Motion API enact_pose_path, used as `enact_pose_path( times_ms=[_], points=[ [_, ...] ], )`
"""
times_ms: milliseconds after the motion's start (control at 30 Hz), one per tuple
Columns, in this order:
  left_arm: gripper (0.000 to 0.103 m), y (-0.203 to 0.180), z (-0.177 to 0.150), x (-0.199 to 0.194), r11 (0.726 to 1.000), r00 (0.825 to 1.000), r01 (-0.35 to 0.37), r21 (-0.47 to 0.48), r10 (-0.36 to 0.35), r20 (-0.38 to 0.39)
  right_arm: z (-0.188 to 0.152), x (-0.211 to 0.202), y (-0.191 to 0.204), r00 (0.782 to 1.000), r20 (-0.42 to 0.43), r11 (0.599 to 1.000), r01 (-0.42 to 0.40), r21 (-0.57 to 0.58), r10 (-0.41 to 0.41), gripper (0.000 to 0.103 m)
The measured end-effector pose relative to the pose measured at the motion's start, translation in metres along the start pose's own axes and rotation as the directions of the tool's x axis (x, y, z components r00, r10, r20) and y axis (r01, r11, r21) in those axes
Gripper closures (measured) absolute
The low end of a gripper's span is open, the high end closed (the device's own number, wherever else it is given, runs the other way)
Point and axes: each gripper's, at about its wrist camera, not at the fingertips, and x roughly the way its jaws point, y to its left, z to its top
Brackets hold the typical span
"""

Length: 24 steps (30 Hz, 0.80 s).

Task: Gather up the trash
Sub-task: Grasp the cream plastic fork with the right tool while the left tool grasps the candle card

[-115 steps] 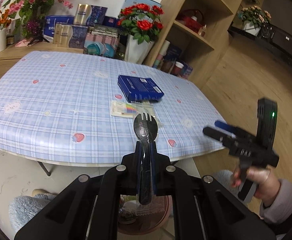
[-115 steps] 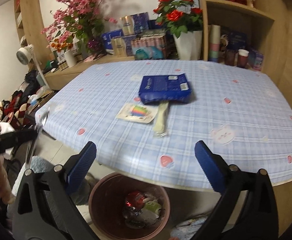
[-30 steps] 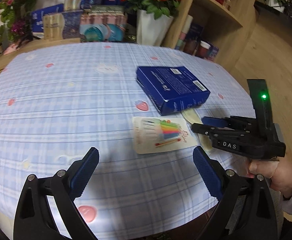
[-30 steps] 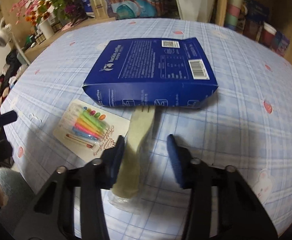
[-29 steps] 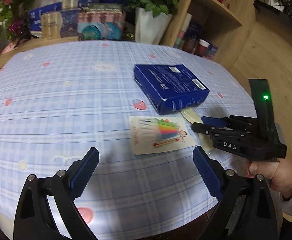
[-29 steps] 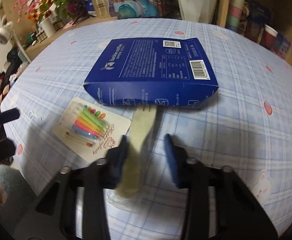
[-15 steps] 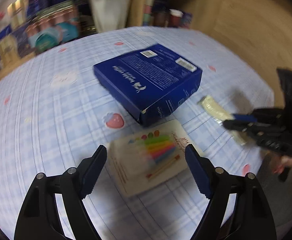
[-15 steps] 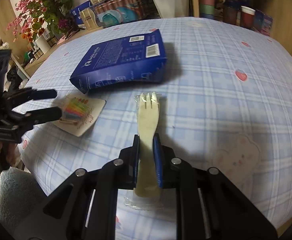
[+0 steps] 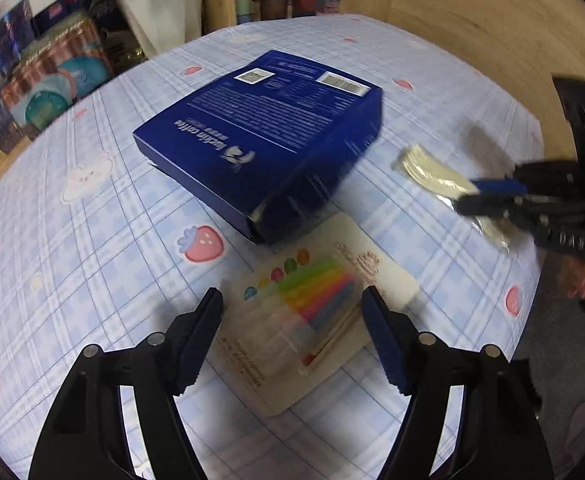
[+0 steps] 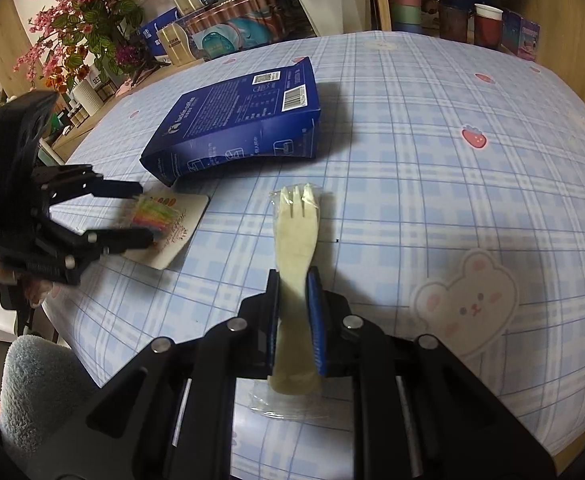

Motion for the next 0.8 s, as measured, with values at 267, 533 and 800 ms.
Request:
enact_pose_path(
  times_ms=[267,533,800],
  points=[
    [0.046,-0.016,-0.005,-0.005,0.998,0.999,-0.03,0.057,0.032,-0.024,0.0,0.001,-0.001,1.0,0.005,1.0,-0.007,0.011,0.006,0.086],
    [0.059,-0.02,-0.008,-0.01,0.998,0.999,-0.034,0.051,0.033,0.009,-0.004,-0.002,-0.001,1.0,0.001,1.0,-0.01,0.01,0.01,0.086],
    [0.059,-0.021,-0.03,-0.056,0.993,0.989,0.001,-0.12,0.017,0.147,-0.014,-0.02,0.001,0.999,0.039,0.999,-0.022,0.025,0.021,0.086]
  ],
)
